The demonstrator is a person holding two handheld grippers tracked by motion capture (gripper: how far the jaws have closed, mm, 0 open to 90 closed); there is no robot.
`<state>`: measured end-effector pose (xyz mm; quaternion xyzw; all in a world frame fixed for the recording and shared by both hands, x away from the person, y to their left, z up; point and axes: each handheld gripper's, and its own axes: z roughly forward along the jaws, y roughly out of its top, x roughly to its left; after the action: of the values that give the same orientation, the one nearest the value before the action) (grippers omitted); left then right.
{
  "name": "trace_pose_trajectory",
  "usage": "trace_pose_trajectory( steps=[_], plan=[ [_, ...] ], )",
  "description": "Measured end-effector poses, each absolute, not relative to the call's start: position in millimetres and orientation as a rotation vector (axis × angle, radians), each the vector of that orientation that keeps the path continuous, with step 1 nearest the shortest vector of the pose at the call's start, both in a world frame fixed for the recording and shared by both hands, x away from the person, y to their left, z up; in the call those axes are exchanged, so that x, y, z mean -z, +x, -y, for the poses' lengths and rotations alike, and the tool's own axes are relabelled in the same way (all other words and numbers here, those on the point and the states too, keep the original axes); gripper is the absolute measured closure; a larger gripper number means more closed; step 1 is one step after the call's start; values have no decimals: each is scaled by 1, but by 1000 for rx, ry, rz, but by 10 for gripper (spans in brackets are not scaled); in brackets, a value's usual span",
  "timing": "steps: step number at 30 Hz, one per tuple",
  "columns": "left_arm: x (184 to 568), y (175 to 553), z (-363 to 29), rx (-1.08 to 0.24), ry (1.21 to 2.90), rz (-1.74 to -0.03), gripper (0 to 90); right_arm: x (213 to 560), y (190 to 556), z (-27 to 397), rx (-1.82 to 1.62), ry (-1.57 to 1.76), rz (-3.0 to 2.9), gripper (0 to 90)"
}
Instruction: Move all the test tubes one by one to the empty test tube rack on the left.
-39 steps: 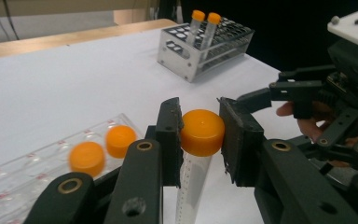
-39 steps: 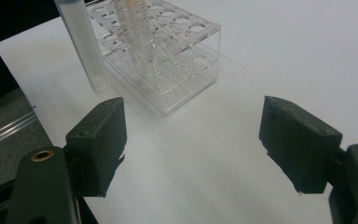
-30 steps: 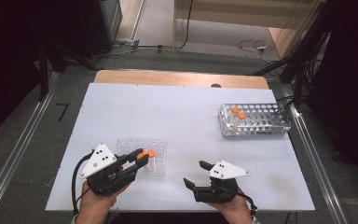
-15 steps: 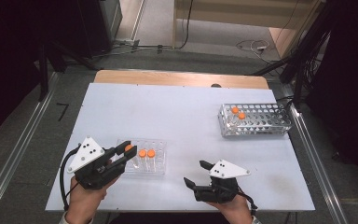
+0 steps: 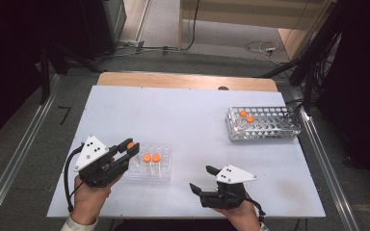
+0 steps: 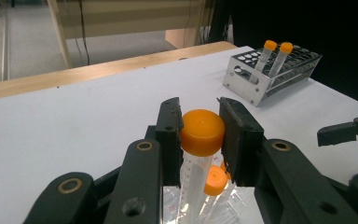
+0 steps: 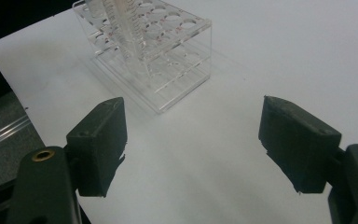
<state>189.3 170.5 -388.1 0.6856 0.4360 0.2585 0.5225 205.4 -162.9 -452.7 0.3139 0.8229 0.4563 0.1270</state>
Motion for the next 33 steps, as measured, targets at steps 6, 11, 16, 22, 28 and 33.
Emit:
trace_pose_trajectory(
  steps=[6,11,16,22,28,33],
  plan=[
    [396,194,-169,-623,1635,-1054,698,453,206,163,-1326,912,-2397,219],
    [401,196,-167,-621,1650,-1059,697,453,206,163,-1324,916,-2400,219],
    [410,198,-163,-622,1677,-1067,697,453,206,163,-1323,913,-2401,219],
    [418,199,-160,-626,1698,-1078,696,453,206,164,-1323,912,-2399,219],
    [420,197,-162,-618,1688,-1091,694,453,206,164,-1325,915,-2397,219],
    [420,196,-162,-617,1681,-1091,692,453,206,164,-1322,912,-2399,220]
  ],
)
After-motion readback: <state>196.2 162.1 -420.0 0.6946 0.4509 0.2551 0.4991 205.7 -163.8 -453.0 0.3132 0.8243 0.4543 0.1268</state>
